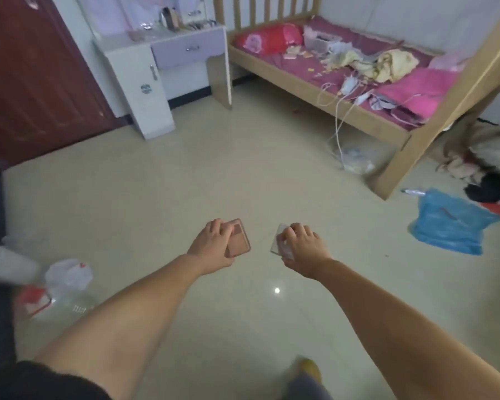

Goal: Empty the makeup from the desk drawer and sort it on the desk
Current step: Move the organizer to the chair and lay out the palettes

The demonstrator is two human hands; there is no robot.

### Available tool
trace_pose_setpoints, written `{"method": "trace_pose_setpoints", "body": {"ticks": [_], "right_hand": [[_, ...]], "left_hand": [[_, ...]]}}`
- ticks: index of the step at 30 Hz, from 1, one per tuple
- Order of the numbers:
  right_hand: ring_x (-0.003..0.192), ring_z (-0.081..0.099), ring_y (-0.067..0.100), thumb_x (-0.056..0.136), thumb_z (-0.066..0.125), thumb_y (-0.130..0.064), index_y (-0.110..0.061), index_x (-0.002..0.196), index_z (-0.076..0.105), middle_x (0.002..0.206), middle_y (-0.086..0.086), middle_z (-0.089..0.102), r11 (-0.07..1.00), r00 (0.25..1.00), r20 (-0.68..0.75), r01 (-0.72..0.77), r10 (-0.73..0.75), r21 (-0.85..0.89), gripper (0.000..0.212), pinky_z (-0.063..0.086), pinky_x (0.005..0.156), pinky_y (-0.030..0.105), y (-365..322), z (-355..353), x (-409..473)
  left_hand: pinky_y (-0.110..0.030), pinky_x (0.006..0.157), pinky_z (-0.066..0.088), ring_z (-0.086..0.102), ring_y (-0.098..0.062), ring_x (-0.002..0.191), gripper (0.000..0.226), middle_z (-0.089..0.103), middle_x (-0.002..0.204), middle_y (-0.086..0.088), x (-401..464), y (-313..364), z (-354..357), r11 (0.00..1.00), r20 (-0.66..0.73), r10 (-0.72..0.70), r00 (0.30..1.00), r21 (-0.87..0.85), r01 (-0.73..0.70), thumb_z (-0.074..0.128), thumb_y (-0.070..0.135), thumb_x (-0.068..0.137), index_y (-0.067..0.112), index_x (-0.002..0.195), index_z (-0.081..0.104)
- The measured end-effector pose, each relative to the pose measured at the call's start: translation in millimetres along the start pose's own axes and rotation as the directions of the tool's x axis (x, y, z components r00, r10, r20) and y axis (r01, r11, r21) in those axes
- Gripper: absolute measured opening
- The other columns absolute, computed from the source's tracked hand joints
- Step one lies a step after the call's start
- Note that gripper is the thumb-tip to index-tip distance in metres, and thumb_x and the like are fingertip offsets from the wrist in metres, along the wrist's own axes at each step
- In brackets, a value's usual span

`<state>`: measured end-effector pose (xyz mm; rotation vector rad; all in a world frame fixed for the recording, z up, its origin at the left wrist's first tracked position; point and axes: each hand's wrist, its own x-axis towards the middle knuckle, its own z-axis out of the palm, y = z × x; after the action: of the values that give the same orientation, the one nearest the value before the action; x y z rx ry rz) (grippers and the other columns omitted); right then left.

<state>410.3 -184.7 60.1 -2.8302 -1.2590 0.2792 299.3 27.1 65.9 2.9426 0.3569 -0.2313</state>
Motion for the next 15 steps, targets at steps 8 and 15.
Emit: {"method": "trace_pose_setpoints", "body": {"ticks": [8,15], "right_hand": [[0.121,0.041,0.026,0.083,0.057,-0.037,-0.017,0.127,0.039,0.132,0.007,0.039,0.973,0.976,0.027,0.217,-0.216,-0.074,0.052,0.039,0.097,0.034,-62,-17,158],[0.123,0.040,0.027,0.084,0.058,-0.035,-0.015,0.129,0.037,0.133,0.007,0.038,0.945,0.948,0.089,0.315,-0.307,-0.093,0.053,0.038,0.099,0.035,-58,-47,324]], "left_hand": [[-0.033,0.092,0.040,0.042,-0.030,0.116,0.062,0.040,0.125,-0.012,52,-112,-19,0.983,-0.051,-0.171,0.984,-0.078,0.167,0.068,0.033,0.074,0.012,0.125,0.041],[-0.031,0.090,0.040,0.043,-0.028,0.115,0.063,0.042,0.123,-0.011,166,-188,-55,0.943,-0.117,-0.307,0.945,-0.172,0.285,0.068,0.029,0.074,0.013,0.129,0.040]]}}
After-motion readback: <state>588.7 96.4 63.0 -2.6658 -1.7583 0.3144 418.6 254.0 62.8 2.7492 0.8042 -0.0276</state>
